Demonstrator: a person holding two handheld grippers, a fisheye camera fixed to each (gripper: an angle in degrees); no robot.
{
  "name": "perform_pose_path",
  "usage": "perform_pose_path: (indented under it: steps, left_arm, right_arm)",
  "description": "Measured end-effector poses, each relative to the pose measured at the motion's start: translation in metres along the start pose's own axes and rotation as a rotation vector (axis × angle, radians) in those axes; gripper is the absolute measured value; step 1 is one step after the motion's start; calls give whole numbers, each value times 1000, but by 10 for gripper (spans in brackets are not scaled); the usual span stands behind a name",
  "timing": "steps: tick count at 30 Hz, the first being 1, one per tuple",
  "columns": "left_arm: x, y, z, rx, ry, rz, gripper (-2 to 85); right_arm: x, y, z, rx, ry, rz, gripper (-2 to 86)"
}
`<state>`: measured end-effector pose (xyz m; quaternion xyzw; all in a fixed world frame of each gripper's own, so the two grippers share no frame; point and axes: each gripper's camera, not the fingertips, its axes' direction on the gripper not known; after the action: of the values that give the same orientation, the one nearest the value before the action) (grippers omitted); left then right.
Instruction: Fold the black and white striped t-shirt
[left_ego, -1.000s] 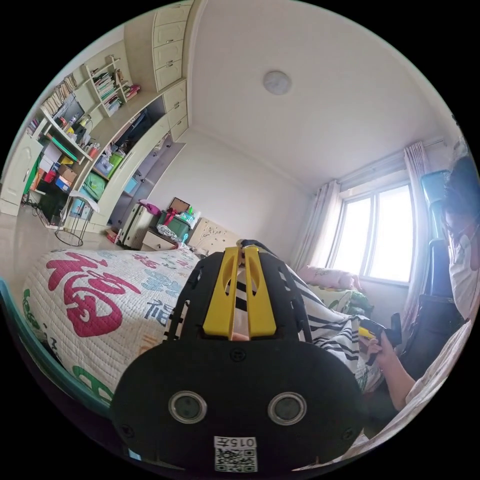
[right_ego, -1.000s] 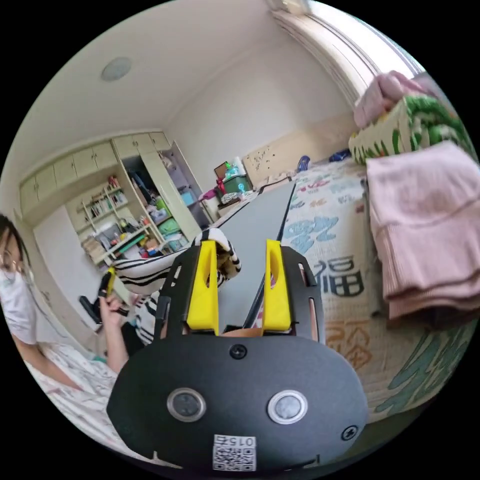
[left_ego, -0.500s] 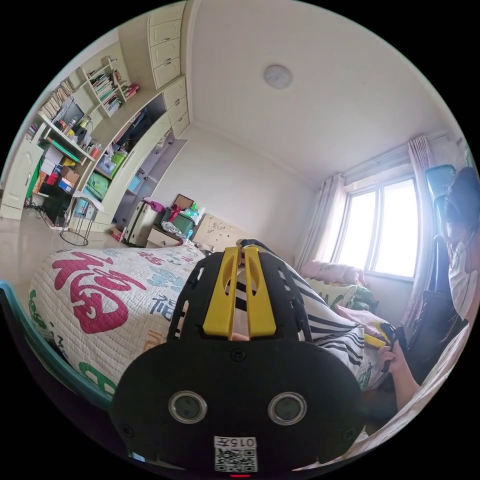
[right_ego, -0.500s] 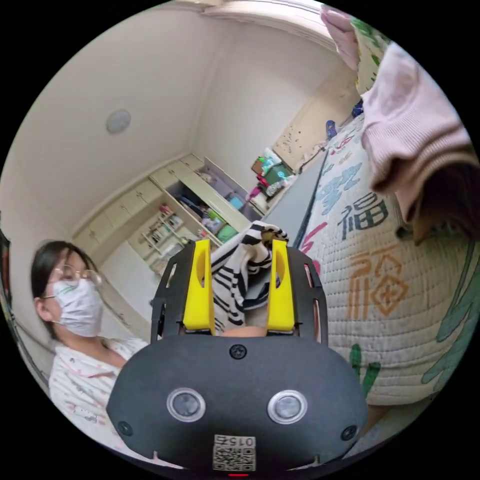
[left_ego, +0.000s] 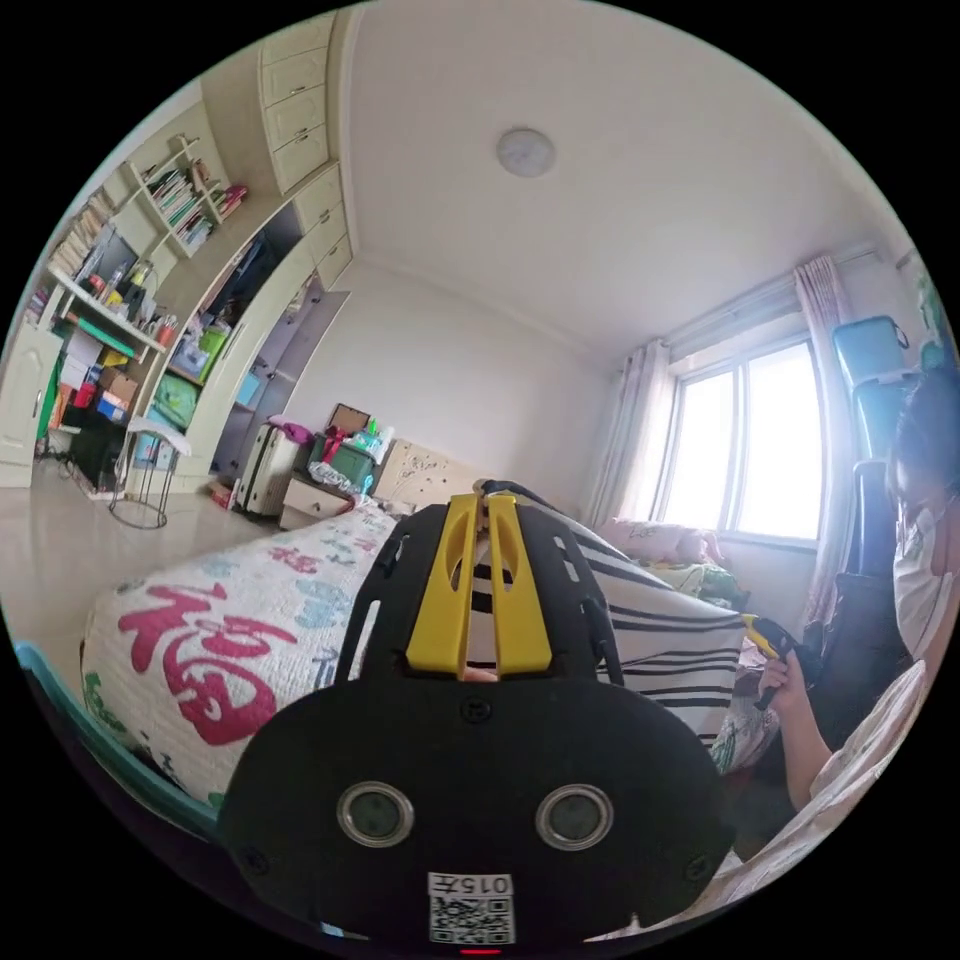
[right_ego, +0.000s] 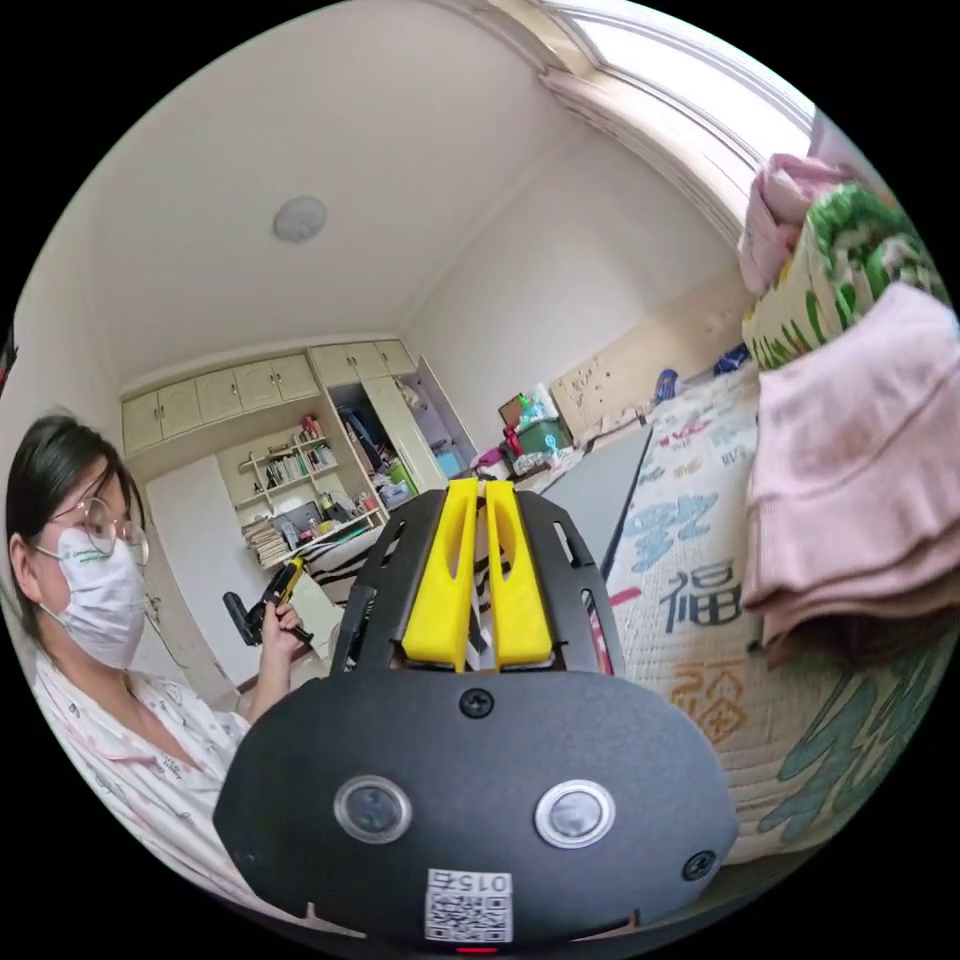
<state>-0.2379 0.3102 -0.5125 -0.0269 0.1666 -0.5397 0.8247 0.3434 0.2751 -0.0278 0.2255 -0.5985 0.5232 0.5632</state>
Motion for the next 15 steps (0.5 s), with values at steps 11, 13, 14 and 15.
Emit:
perform_pose_path:
  steps: [11,13,14,15]
  left_arm:
    - [120,-111,-7,158,102,206,-1]
    - [125,-119,29,110,99,192,0]
    - [124,-119,41,94,94,185,1]
    - [121,-119,67,58,84,170,1]
  right_arm:
    - [-139,-19,-36,216,36,-252,-5]
    - [-147,-13,-11,208,86,-268,-6]
    - [-147,-11,-1,202,100,-268,-6]
    - [-142,-6,20,183,124,-262,-6]
